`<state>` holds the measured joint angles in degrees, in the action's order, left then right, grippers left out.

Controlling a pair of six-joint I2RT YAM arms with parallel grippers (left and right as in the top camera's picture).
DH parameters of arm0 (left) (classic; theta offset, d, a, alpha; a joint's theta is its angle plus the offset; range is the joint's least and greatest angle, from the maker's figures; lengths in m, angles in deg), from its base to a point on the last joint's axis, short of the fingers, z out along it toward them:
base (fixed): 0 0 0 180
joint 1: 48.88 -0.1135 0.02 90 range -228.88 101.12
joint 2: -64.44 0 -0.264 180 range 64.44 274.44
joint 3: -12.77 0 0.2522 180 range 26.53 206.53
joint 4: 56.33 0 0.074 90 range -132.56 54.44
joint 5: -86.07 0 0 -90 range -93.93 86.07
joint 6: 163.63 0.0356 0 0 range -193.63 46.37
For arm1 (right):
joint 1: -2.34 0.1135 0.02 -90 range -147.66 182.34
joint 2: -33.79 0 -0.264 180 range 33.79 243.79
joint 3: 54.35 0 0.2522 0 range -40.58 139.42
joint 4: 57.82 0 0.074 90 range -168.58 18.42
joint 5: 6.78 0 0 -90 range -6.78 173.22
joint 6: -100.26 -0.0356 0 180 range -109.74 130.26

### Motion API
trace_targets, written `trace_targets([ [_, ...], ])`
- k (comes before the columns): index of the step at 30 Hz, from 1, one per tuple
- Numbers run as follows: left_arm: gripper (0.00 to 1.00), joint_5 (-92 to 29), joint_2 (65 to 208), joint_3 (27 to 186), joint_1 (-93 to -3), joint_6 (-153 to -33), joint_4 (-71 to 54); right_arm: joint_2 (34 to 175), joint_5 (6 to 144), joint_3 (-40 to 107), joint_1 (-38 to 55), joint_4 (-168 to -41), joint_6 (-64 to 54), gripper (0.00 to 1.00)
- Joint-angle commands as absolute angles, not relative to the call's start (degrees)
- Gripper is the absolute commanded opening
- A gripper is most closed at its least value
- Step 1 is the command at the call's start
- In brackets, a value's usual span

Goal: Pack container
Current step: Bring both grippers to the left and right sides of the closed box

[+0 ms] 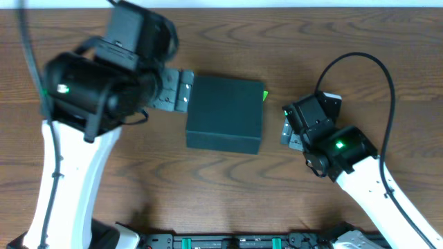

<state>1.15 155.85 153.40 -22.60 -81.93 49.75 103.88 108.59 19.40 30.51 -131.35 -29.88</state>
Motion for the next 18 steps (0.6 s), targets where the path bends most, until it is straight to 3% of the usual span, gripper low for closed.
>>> trace_targets([
  [1, 0.95, 10.3, 148.9, 142.0, -21.6, -90.7, 52.2, 106.5, 109.0, 19.3, 30.2, -130.7, -30.4, 0.99],
  [8, 0.95, 8.7, 137.0, 118.7, -21.6, -94.1, 41.2, 116.0, 108.7, 19.3, 30.0, -127.2, -30.4, 0.99],
  [18, 0.95, 5.0, 136.8, 97.1, -22.3, -95.9, 24.8, 119.0, 107.3, 19.4, 33.0, -121.9, -28.7, 0.99],
])
